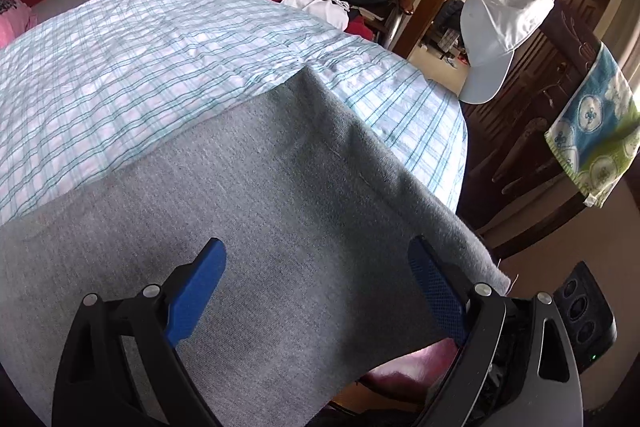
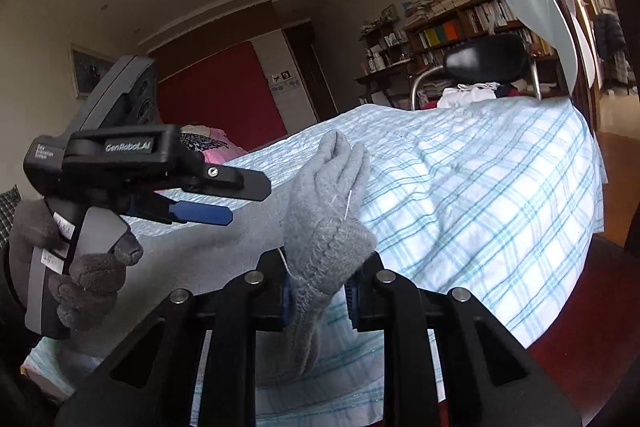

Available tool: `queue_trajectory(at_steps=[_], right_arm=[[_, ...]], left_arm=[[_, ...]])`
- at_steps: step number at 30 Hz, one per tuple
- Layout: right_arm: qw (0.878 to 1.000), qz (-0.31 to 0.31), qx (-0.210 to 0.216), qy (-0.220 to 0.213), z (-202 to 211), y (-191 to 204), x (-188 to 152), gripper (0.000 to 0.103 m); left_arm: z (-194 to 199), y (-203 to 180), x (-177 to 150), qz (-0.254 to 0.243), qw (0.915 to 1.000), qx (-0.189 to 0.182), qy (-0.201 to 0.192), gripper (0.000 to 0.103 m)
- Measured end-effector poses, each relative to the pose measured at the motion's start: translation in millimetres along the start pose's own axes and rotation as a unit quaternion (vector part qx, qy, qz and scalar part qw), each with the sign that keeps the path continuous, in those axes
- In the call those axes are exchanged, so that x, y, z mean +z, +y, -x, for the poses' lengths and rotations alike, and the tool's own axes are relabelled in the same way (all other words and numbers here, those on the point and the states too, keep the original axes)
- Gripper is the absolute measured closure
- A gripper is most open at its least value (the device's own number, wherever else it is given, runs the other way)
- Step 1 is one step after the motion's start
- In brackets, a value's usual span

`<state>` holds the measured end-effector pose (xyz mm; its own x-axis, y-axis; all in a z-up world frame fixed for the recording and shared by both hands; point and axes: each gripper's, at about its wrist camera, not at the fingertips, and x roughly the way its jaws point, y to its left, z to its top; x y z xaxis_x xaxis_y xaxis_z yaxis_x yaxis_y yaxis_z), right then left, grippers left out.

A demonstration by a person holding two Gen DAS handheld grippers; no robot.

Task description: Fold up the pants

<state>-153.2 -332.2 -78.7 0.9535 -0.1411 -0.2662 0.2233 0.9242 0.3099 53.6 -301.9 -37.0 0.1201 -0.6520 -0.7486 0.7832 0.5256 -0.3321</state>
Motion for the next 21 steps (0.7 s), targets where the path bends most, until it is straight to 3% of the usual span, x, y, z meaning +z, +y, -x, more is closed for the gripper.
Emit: queue_trajectory(at_steps=[7, 12, 16, 21], right_arm=[[0.996, 0.082, 0.018, 0.004, -7, 39, -4, 0.083], [0.988, 0.152, 0.023, 0.001, -10, 69, -9, 0.083], [0.98, 0.197, 0.028, 0.008, -14, 89, -17, 0.083], [0.975, 0.218, 0.038, 0.015, -18, 103, -21, 0.083]], left_arm=[[21, 0, 15, 0.02, 0.9984, -0.047, -0.025, 0.009], [18, -3, 20, 0.015, 0.9987, -0.049, -0.005, 0.009], [10, -10, 17, -0.015, 0.9993, -0.027, 0.019, 0.009], [0, -13, 8, -0.055, 0.9964, 0.033, 0.055, 0.009]])
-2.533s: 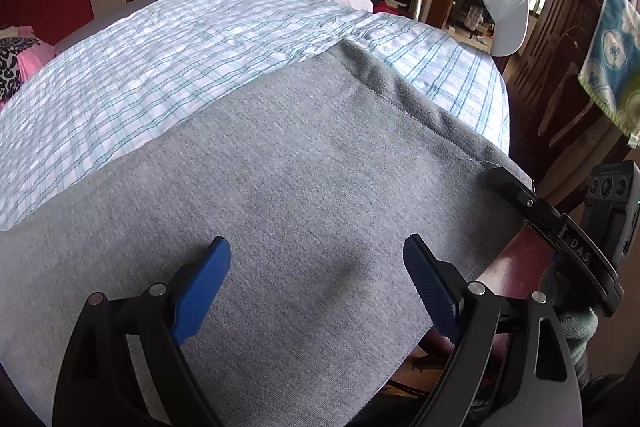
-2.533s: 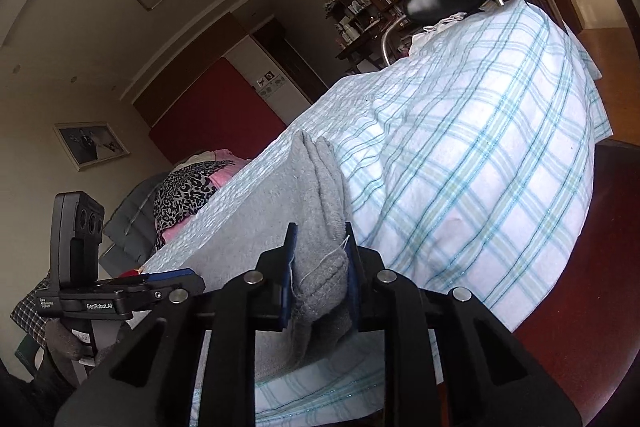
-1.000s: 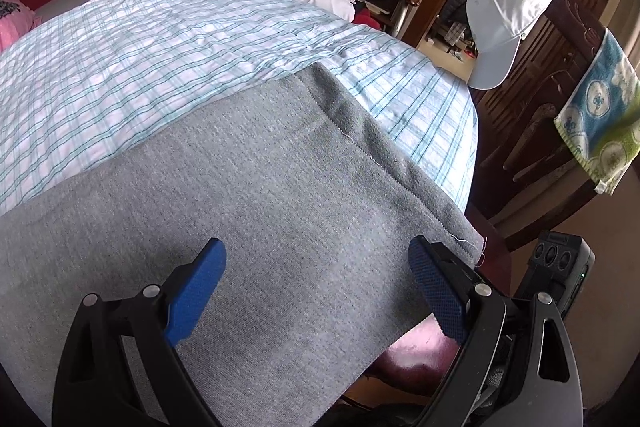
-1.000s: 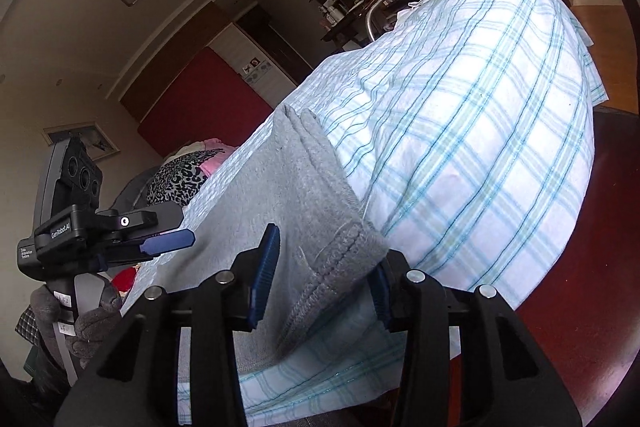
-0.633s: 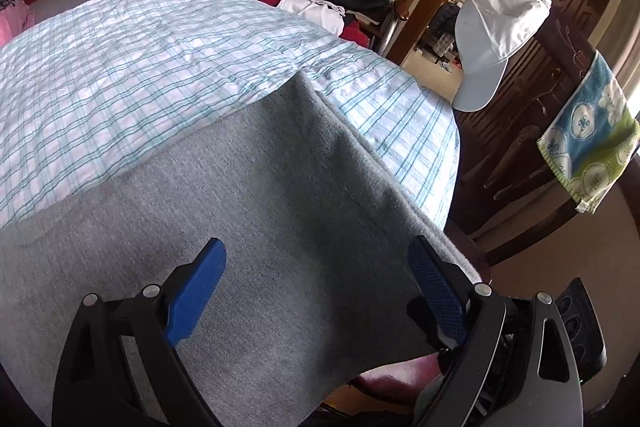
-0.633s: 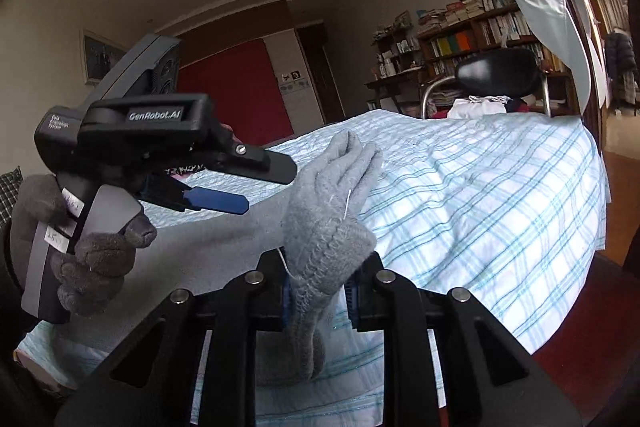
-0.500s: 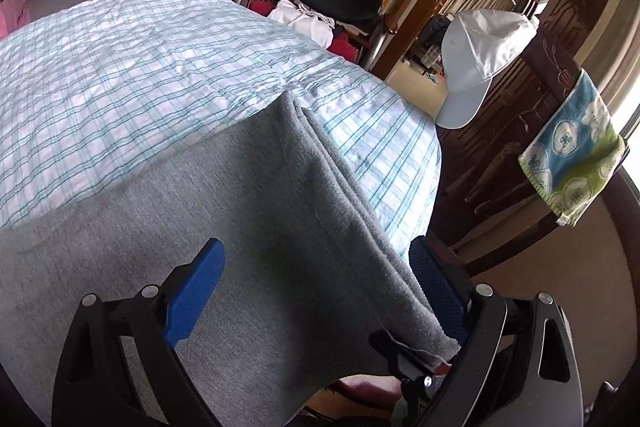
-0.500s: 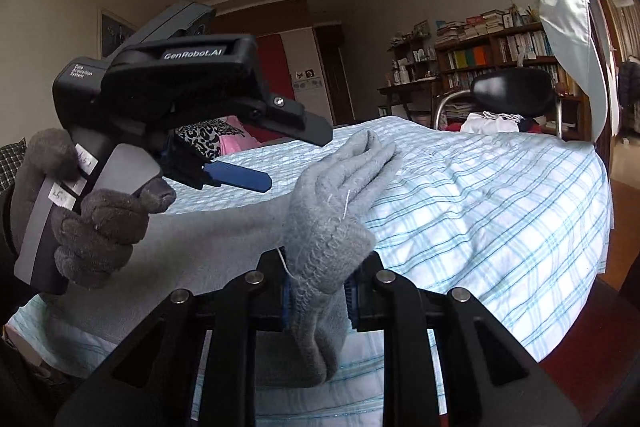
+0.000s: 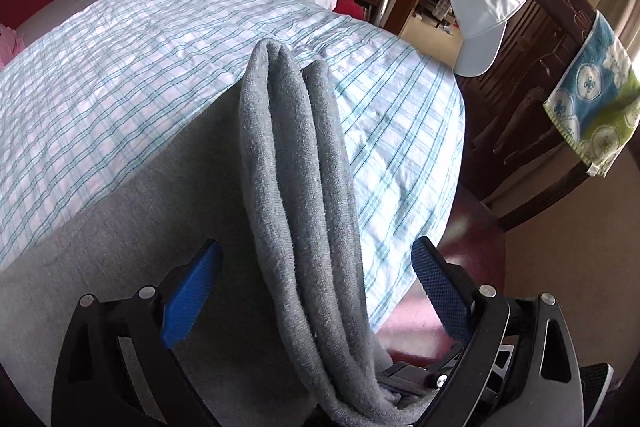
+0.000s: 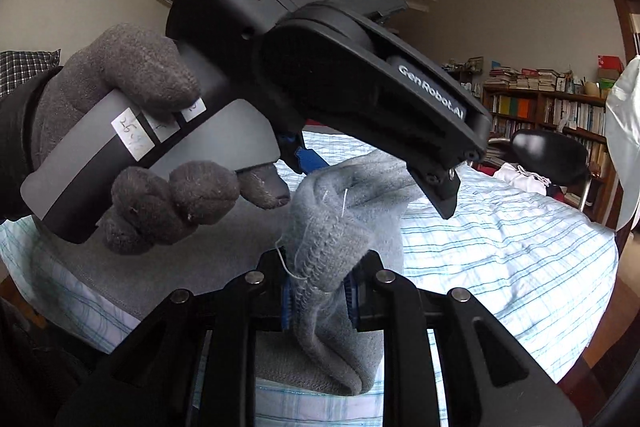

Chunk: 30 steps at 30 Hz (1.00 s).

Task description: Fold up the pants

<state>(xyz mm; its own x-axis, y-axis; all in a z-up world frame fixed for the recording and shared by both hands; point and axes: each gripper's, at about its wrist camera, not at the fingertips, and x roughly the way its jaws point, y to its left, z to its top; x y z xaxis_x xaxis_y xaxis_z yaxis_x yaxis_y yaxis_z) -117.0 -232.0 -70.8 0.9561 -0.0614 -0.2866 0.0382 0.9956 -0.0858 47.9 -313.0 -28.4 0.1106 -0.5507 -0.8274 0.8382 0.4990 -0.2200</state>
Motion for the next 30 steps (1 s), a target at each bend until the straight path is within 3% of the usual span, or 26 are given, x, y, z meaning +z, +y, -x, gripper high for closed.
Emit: queue_trajectory(at_steps=[6, 9, 11, 13, 21, 28, 30], right_arm=[[1.0, 0.012, 0.016, 0.002, -6, 9, 0, 0.083], [1.0, 0.012, 0.021, 0.005, -11, 7, 0, 0.083], [1.0, 0.008, 0.025, 0.009, -14, 2, 0, 0.083], [0.999, 0.004, 0.032, 0.01, -20, -4, 3, 0.083], [0.996, 0.019, 0.083, -0.009, -11, 24, 16, 0.083], [0.99, 0.04, 0.133, 0.009, -20, 54, 23, 0.082], [0.988, 0.039, 0.149, 0.025, -27, 62, 24, 0.076]], left_arm=[[-2, 15, -5, -0.015, 0.9982, 0.058, -0.003, 0.01], [6, 35, -6, 0.018, 0.9986, 0.05, -0.008, 0.035], [14, 44, -10, 0.036, 0.9989, 0.028, -0.012, 0.068], [25, 48, -15, 0.043, 0.9985, 0.022, -0.026, 0.081], [78, 73, -47, 0.08, 0.9921, 0.019, -0.094, 0.085], [105, 114, -87, 0.131, 0.9833, 0.024, -0.124, 0.085], [107, 128, -100, 0.147, 0.9806, 0.029, -0.127, 0.085]])
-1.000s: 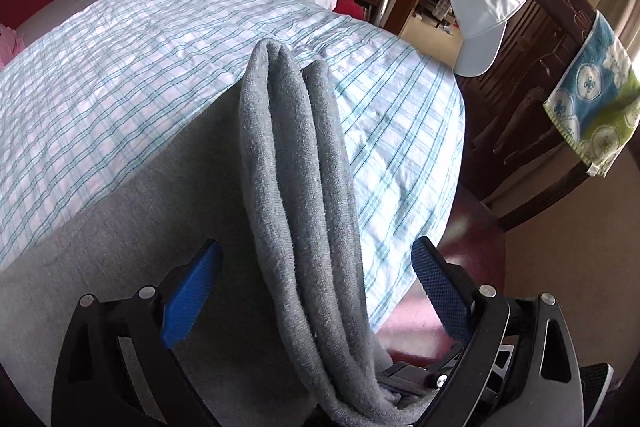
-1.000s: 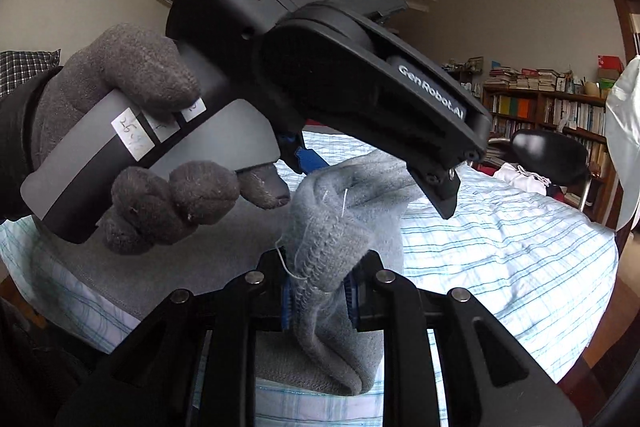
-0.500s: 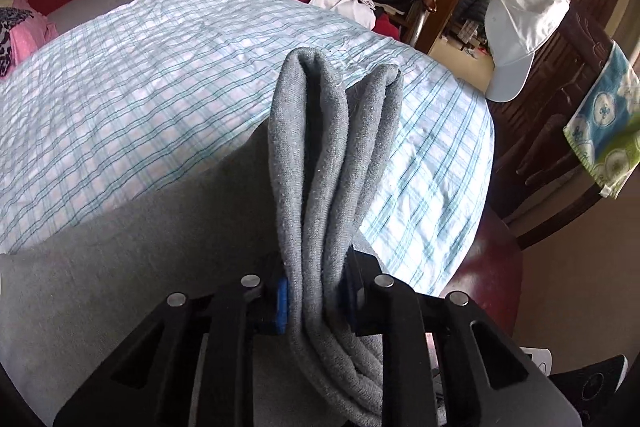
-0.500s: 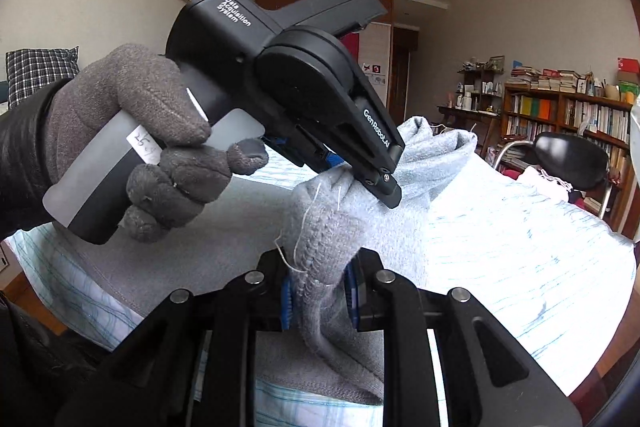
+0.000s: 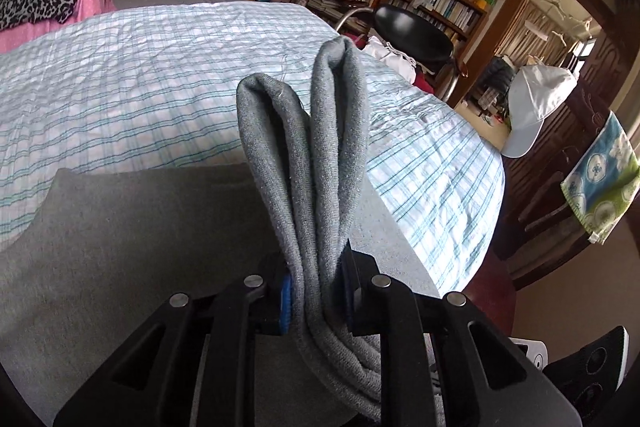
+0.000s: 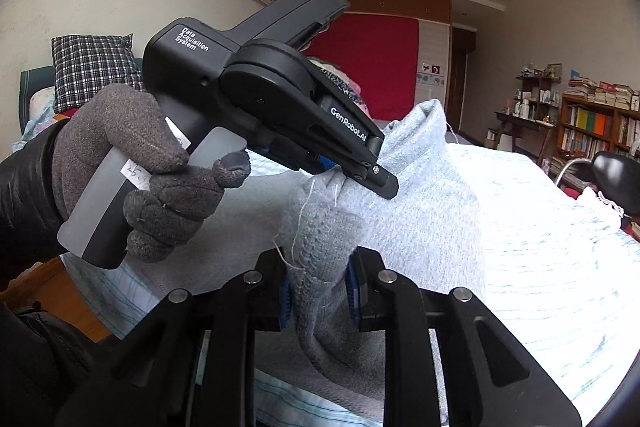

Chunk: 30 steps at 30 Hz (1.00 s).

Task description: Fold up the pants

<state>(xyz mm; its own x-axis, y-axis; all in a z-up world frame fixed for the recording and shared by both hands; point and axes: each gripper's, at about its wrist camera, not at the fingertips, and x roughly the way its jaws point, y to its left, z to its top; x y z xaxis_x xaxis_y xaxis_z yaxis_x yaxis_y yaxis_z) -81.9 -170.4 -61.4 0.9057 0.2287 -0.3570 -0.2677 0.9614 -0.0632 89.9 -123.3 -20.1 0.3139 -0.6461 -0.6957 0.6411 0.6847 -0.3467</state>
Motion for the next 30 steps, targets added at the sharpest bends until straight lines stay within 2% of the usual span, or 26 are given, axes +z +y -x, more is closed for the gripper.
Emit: queue_trajectory(at_steps=[4, 7, 14, 18, 22, 26, 28, 30], right_arm=[[0.999, -0.021, 0.045, 0.021, -4, -2, 2, 0.058], [0.996, -0.047, 0.068, 0.029, -3, -8, 4, 0.05], [0.985, -0.128, 0.111, 0.042, 11, -41, 2, 0.048], [0.987, -0.134, 0.077, 0.048, 13, -49, 9, 0.048], [0.986, -0.133, 0.062, 0.075, -7, -49, 16, 0.048], [0.984, -0.125, 0.047, 0.121, -33, -52, -3, 0.048], [0.984, -0.125, 0.043, 0.123, -40, -51, -10, 0.048], [0.984, -0.122, 0.041, 0.123, -42, -50, -10, 0.048]], left_arm=[[7, 41, -20, 0.037, 0.9993, 0.004, 0.0, 0.085], [11, 65, -34, 0.055, 0.9985, 0.002, 0.004, 0.085], [24, 97, -53, 0.066, 0.9977, 0.005, -0.013, 0.085], [26, 108, -61, 0.073, 0.9971, -0.009, -0.017, 0.085], [27, 109, -65, 0.074, 0.9968, -0.013, -0.025, 0.084], [29, 118, -70, 0.09, 0.9953, -0.012, -0.034, 0.076], [31, 119, -72, 0.093, 0.9949, -0.011, -0.037, 0.074], [36, 116, -73, 0.087, 0.9953, 0.006, -0.041, 0.068]])
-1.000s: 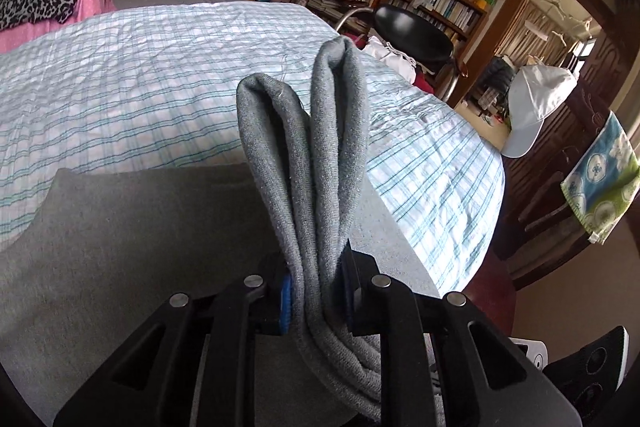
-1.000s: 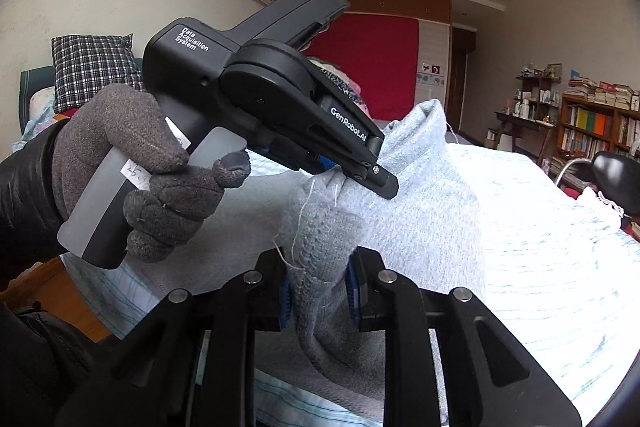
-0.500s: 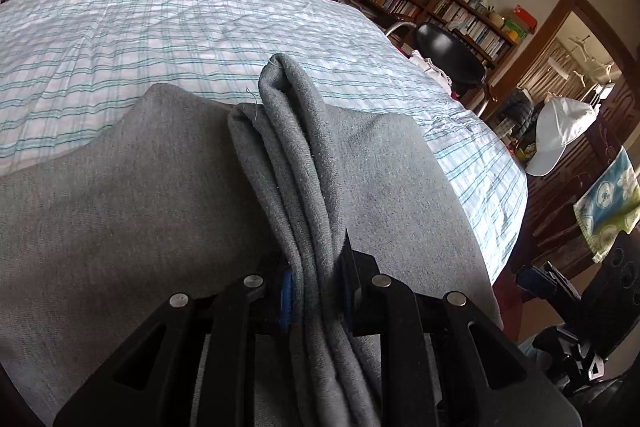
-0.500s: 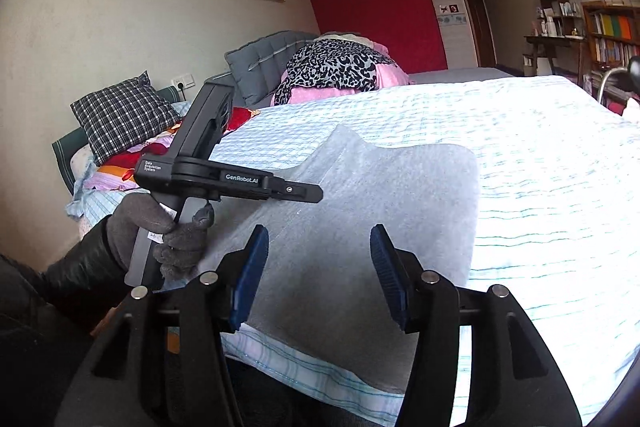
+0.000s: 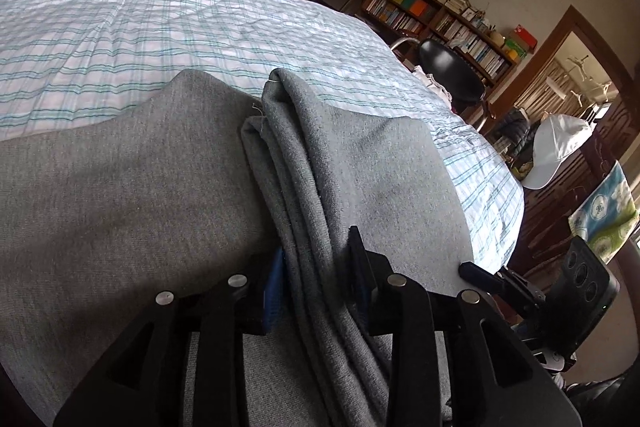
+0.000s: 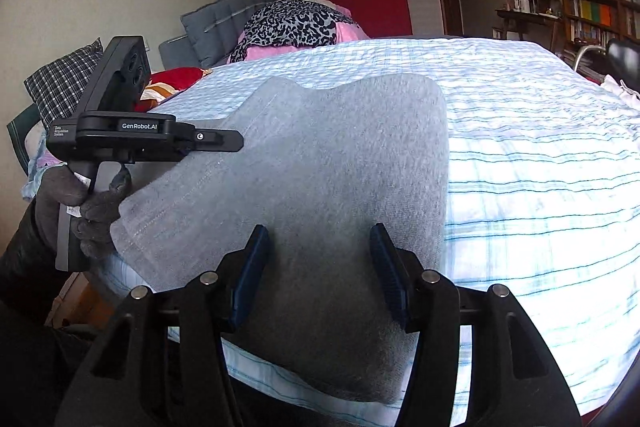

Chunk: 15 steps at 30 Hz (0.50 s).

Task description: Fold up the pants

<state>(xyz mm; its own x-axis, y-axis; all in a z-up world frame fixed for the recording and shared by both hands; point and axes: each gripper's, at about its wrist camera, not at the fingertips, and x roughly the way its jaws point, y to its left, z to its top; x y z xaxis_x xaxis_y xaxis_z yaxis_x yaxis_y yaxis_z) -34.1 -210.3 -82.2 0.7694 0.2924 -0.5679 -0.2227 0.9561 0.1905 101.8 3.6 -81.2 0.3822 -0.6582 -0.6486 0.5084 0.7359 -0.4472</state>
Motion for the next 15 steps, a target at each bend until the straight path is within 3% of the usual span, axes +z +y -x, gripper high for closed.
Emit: queue_trajectory(at_steps=[2, 4, 8, 12, 15], right_arm=[[1.0, 0.0, 0.001, 0.003, -1, 0, 2, 0.048], [1.0, -0.002, 0.008, -0.001, 1, 2, 8, 0.048], [0.999, -0.02, 0.01, -0.028, 11, -7, 26, 0.048], [0.998, -0.046, -0.003, -0.041, 4, -21, 47, 0.048], [0.998, -0.046, -0.009, -0.029, -11, -27, 60, 0.048]], left_arm=[[10, -6, -1, -0.003, 0.9997, 0.022, -0.011, 0.052], [26, -12, -1, -0.009, 0.9993, 0.023, -0.03, 0.05], [53, -41, -3, -0.042, 0.9972, 0.003, -0.062, 0.05], [53, -79, -16, -0.09, 0.9941, -0.028, -0.054, 0.051], [40, -102, -31, -0.126, 0.9909, -0.033, -0.032, 0.065]])
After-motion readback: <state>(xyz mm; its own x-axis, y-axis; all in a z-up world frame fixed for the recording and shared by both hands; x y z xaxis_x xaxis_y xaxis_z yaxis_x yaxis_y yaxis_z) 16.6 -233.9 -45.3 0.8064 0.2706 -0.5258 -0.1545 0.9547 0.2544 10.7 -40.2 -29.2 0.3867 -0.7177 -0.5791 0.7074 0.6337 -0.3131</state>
